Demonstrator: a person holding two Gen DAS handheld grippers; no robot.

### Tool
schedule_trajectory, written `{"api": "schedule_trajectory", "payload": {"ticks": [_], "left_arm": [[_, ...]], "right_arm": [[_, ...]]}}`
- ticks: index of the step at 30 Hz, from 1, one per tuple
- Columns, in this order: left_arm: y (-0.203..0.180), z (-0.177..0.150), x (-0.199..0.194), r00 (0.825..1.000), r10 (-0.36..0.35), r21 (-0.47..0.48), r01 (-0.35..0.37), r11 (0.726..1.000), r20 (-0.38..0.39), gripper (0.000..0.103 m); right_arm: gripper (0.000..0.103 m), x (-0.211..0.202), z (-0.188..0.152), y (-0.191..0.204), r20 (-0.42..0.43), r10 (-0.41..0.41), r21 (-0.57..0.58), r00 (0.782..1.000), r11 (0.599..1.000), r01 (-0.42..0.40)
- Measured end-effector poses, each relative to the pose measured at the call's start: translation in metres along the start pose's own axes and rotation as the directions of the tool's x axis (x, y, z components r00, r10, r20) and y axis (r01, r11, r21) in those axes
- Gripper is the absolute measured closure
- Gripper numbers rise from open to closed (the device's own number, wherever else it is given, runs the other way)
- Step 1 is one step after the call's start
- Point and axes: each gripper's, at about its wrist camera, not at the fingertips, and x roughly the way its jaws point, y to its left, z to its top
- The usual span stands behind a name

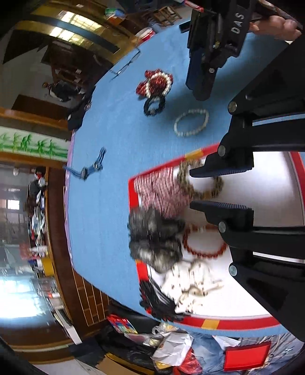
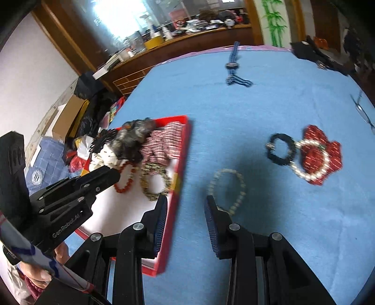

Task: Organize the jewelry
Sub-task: 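Grasp the pale green bead bracelet with left gripper while right gripper grasps the black scrunchie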

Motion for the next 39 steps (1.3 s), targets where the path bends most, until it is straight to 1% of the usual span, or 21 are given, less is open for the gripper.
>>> {"api": "schedule_trajectory", "payload": {"ticks": [5, 9, 19, 23, 28, 31, 35, 36, 37, 38, 39], "left_arm": [[-0.037, 0.001, 0.006, 0.998, -0.044, 0.062, 0.046, 0.997, -0.036, 0.084], [-0.065, 0.002, 0.016, 0.996, -0.063, 0.102, 0.07, 0.992, -0.069, 0.084], [-0.113, 0.007, 0.047, 0.983, -0.087, 0.136, 0.11, 0.985, -0.16, 0.084], [-0.124, 0.008, 0.065, 0.976, -0.082, 0.132, 0.111, 0.985, -0.204, 0.084], [-0.135, 0.012, 0.094, 0.965, -0.016, 0.145, 0.056, 0.988, -0.262, 0.085], [-0.136, 0.014, 0.105, 0.961, 0.011, 0.145, 0.031, 0.989, -0.275, 0.085], [-0.138, 0.014, 0.117, 0.957, 0.011, 0.141, 0.032, 0.99, -0.291, 0.085], [-0.14, 0.013, 0.117, 0.962, 0.023, 0.154, 0.02, 0.988, -0.273, 0.085], [-0.142, 0.012, 0.118, 0.964, 0.03, 0.161, 0.013, 0.987, -0.265, 0.087], [-0.143, 0.011, 0.118, 0.966, 0.028, 0.16, 0.015, 0.987, -0.259, 0.096], [-0.143, 0.011, 0.118, 0.968, 0.025, 0.153, 0.014, 0.988, -0.251, 0.098]], "right_arm": [[0.068, -0.016, -0.006, -0.039, 0.023, -0.026, 0.068, 0.999, 0.997, 0.024], [0.068, -0.025, -0.011, -0.068, 0.036, -0.026, 0.13, 0.999, 0.991, 0.021], [0.068, -0.046, -0.025, -0.116, 0.065, -0.028, 0.211, 0.998, 0.977, 0.014], [0.068, -0.054, -0.029, -0.132, 0.08, -0.026, 0.242, 0.996, 0.97, 0.006], [0.068, -0.061, -0.034, -0.148, 0.09, -0.021, 0.266, 0.996, 0.964, -0.004], [0.068, -0.066, -0.036, -0.158, 0.099, -0.027, 0.281, 0.995, 0.96, -0.002], [0.068, -0.07, -0.035, -0.168, 0.106, -0.037, 0.298, 0.994, 0.954, 0.004], [0.068, -0.07, -0.034, -0.17, 0.106, -0.04, 0.302, 0.994, 0.953, 0.006], [0.068, -0.07, -0.033, -0.172, 0.105, -0.043, 0.305, 0.994, 0.952, 0.009], [0.068, -0.069, -0.031, -0.173, 0.104, -0.043, 0.308, 0.994, 0.951, 0.009], [0.068, -0.068, -0.029, -0.174, 0.104, -0.044, 0.31, 0.994, 0.951, 0.009]]}}
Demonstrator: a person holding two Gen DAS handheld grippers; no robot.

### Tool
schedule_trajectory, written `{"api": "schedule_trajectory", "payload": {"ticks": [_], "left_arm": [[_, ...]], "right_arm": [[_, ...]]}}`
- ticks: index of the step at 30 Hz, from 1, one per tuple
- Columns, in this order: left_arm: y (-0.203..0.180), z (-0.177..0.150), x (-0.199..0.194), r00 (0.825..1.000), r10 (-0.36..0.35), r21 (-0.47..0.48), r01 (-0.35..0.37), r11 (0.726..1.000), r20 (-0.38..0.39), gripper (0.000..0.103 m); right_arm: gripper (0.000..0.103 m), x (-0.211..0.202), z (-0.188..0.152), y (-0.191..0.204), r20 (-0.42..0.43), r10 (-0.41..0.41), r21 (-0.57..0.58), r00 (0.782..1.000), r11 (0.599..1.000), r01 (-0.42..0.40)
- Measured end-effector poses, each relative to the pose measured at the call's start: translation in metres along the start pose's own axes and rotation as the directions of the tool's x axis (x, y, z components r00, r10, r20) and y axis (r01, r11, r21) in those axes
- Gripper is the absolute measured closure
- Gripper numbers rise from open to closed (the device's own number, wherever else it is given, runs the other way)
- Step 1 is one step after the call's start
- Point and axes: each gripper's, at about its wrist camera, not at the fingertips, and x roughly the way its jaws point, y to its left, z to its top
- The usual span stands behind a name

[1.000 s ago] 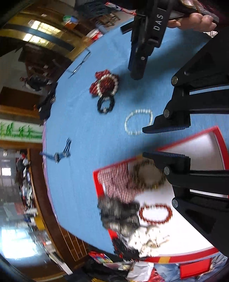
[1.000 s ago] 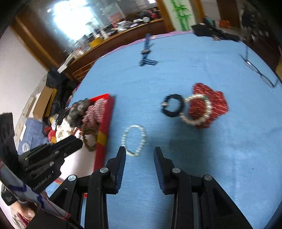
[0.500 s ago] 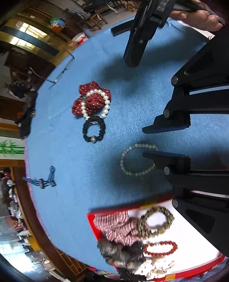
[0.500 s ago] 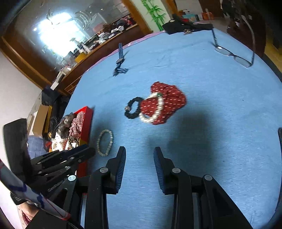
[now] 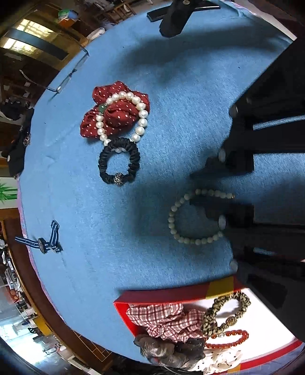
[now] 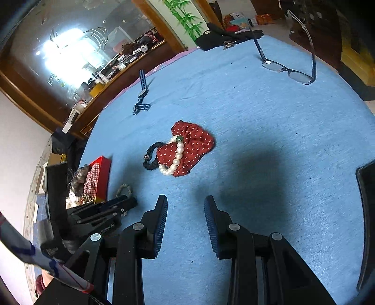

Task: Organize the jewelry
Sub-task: 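Grasp the pale green bead bracelet with left gripper while right gripper grasps the black scrunchie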

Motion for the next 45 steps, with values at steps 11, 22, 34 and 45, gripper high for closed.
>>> {"api": "schedule_trajectory", "payload": {"ticks": [11, 22, 34, 45], "left_arm": [[0.009, -0.012, -0.024, 0.996, -0.069, -0.014, 0.07, 0.997, 0.06, 0.098], [0.031, -0.018, -0.049, 0.987, -0.118, -0.036, 0.123, 0.992, 0.108, 0.098], [0.042, -0.017, -0.045, 0.984, -0.141, -0.054, 0.147, 0.988, 0.107, 0.098], [0.035, -0.014, -0.045, 0.984, -0.141, -0.048, 0.147, 0.988, 0.11, 0.098]], "right_arm": [[0.068, 0.018, 0.033, 0.039, -0.01, 0.009, -0.047, 1.0, 0.999, -0.009], [0.082, 0.091, 0.067, 0.098, -0.074, -0.127, -0.238, 0.989, 0.965, 0.106], [0.082, 0.138, 0.077, 0.096, -0.119, -0.281, -0.331, 0.952, 0.915, 0.229], [0.095, 0.125, 0.073, 0.095, -0.097, -0.237, -0.314, 0.967, 0.929, 0.196]]}}
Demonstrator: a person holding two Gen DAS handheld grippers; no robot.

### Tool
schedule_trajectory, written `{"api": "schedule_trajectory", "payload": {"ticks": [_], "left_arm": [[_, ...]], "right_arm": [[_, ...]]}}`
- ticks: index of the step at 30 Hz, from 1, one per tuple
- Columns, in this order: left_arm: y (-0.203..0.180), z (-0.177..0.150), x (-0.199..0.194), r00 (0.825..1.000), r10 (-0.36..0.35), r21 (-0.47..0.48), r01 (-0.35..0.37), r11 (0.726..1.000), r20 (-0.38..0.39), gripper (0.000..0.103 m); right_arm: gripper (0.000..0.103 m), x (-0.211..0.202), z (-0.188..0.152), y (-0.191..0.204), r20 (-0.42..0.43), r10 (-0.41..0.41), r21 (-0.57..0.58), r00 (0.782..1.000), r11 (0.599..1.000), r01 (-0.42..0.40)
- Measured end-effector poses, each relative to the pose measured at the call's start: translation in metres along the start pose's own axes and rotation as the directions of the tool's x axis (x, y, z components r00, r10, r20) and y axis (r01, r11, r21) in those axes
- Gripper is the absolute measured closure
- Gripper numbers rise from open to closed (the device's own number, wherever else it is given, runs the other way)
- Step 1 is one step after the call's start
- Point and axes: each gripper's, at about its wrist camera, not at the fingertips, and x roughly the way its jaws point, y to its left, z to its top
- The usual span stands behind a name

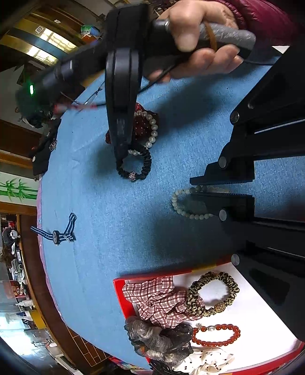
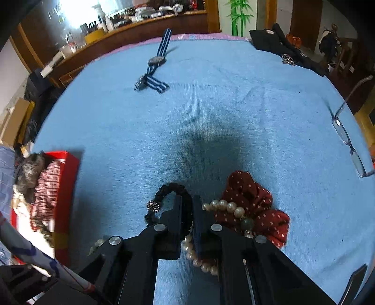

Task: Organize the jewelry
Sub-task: 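Grasp the pale green bead bracelet with left gripper while right gripper grasps the black scrunchie, then carry pale bead bracelet into the tray with left gripper while right gripper drops black scrunchie there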

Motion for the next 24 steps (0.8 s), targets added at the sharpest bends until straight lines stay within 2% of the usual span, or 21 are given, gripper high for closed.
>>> {"api": "schedule_trajectory", "payload": {"ticks": [10, 24], "left_arm": [[-0.008, -0.003, -0.024, 0.999, 0.002, 0.01, -0.002, 1.0, 0.044, 0.098], [-0.018, -0.024, -0.061, 0.995, -0.01, 0.02, 0.008, 1.0, 0.099, 0.098]], "right_arm": [[0.095, -0.074, -0.039, 0.001, 0.117, 0.093, 0.022, 0.989, 0.995, -0.097], [0.094, -0.117, -0.084, 0.014, 0.168, 0.143, 0.009, 0.975, 0.989, -0.146]]}}
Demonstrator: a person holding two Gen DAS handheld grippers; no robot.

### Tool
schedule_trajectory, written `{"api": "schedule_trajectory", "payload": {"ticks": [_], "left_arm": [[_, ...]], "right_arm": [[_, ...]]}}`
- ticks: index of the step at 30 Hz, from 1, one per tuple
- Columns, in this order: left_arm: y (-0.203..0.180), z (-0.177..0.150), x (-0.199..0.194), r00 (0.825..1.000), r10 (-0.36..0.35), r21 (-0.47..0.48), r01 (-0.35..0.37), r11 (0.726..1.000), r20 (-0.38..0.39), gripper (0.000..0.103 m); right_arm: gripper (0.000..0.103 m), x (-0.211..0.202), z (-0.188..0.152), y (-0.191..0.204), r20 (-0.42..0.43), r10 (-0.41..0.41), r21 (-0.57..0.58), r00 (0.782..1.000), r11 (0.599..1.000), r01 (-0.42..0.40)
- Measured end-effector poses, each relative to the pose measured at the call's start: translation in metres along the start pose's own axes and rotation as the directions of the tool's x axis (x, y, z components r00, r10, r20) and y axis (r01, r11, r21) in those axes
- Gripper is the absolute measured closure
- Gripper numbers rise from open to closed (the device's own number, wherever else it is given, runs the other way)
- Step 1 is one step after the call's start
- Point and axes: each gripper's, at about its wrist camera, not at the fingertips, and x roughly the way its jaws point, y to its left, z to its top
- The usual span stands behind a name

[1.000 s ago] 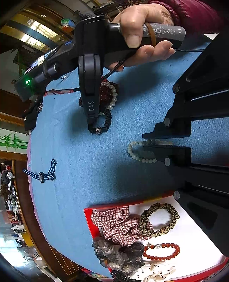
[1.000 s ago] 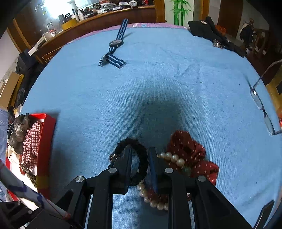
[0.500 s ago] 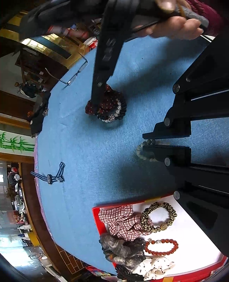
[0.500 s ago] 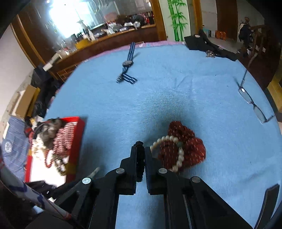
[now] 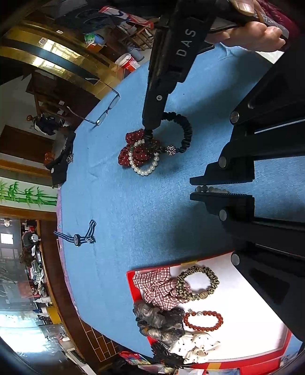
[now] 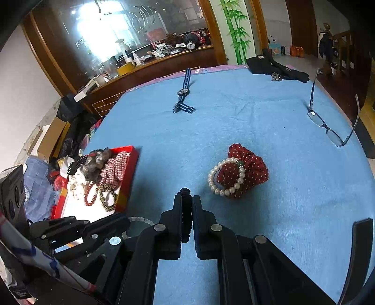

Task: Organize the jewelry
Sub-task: 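Carry pale bead bracelet into the tray with left gripper while right gripper drops black scrunchie there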

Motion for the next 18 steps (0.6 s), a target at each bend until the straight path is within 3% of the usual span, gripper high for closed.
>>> {"api": "schedule_trajectory", "payload": {"ticks": [18], "left_arm": [[0.04, -0.015, -0.054, 0.996, 0.029, -0.06, -0.024, 0.998, 0.082, 0.098]], "right_arm": [[0.094, -0.007, -0.011, 0.051, -0.01, 0.046, -0.085, 0.999, 0.995, -0.047]]}}
